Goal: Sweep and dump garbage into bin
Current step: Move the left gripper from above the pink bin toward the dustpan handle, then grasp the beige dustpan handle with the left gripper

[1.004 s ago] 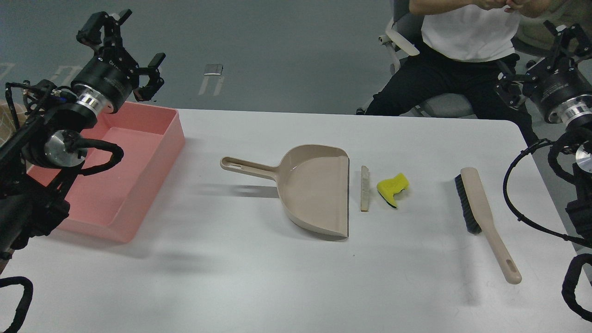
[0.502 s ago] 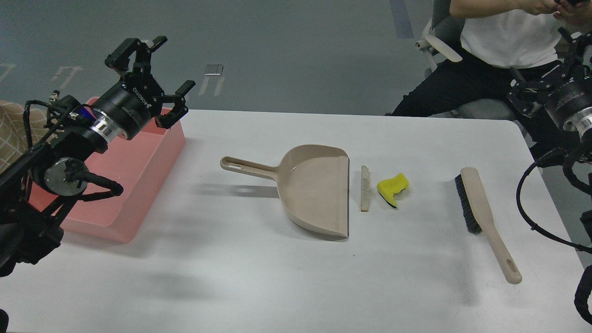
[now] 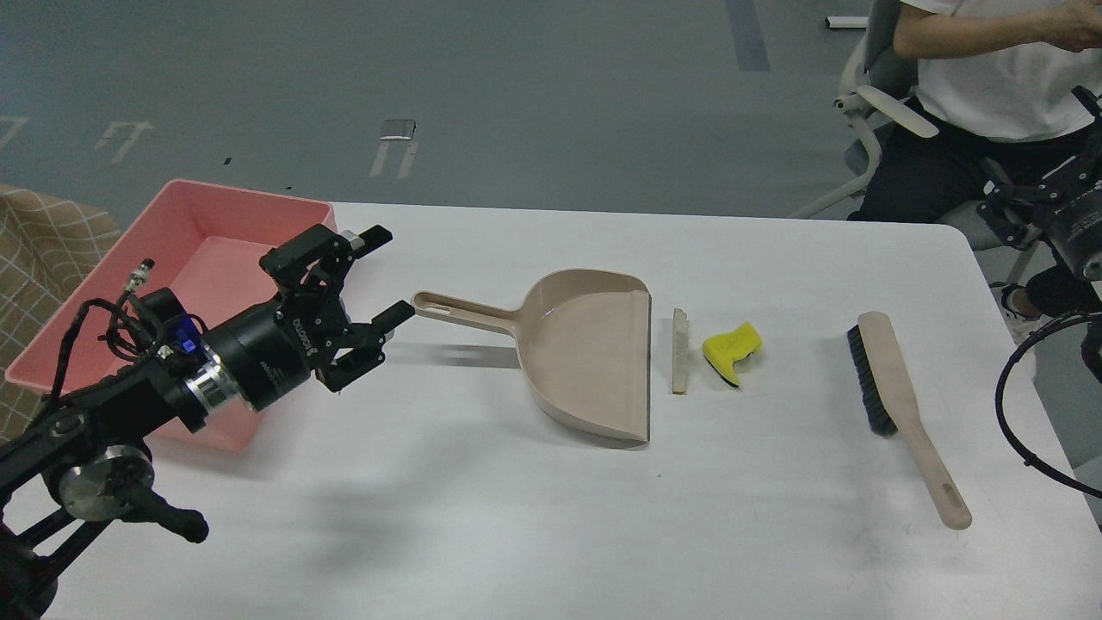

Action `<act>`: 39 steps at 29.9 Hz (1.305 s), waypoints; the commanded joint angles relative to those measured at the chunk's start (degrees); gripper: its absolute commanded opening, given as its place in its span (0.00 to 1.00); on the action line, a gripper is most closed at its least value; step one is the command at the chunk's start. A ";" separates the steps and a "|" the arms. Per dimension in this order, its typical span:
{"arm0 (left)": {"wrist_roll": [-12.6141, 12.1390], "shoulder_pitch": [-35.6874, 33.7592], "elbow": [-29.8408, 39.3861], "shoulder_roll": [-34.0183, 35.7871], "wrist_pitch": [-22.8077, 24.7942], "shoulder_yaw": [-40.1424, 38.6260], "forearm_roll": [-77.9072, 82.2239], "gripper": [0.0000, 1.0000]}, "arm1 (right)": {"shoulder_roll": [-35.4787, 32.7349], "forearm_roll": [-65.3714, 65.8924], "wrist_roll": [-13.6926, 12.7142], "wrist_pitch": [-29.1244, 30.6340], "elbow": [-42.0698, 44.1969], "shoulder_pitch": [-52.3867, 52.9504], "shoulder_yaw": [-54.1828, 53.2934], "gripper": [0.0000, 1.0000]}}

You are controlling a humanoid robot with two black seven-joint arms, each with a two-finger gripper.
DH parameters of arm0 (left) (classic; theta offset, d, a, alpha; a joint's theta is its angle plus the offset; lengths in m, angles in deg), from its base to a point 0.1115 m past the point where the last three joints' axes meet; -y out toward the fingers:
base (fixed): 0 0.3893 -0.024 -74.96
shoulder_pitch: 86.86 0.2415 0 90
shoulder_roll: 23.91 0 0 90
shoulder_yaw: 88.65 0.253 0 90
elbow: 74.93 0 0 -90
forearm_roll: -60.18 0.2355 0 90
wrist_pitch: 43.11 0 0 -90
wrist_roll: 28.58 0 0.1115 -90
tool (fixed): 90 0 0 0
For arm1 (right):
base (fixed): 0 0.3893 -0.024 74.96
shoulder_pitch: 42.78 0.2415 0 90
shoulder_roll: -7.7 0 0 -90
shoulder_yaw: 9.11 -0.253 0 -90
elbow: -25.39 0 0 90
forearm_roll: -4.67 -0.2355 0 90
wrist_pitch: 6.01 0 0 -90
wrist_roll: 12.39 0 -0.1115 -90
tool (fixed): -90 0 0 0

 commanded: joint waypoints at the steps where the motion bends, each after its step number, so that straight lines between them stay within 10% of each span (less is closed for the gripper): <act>1: -0.03 0.80 -1.53 -2.74 -2.15 2.68 1.80 0.88 | -0.17 0.00 0.00 -0.02 -2.11 -1.76 -0.70 1.00; 19: 0.24 -13.60 -31.14 -19.52 -3.12 6.02 6.72 0.76 | -0.87 0.00 0.00 -0.11 -6.06 -4.58 -0.88 1.00; 39: 4.72 -14.67 -32.48 -21.38 -3.39 9.45 8.04 0.44 | -1.22 0.00 0.00 -0.11 -6.33 -4.84 -0.96 1.00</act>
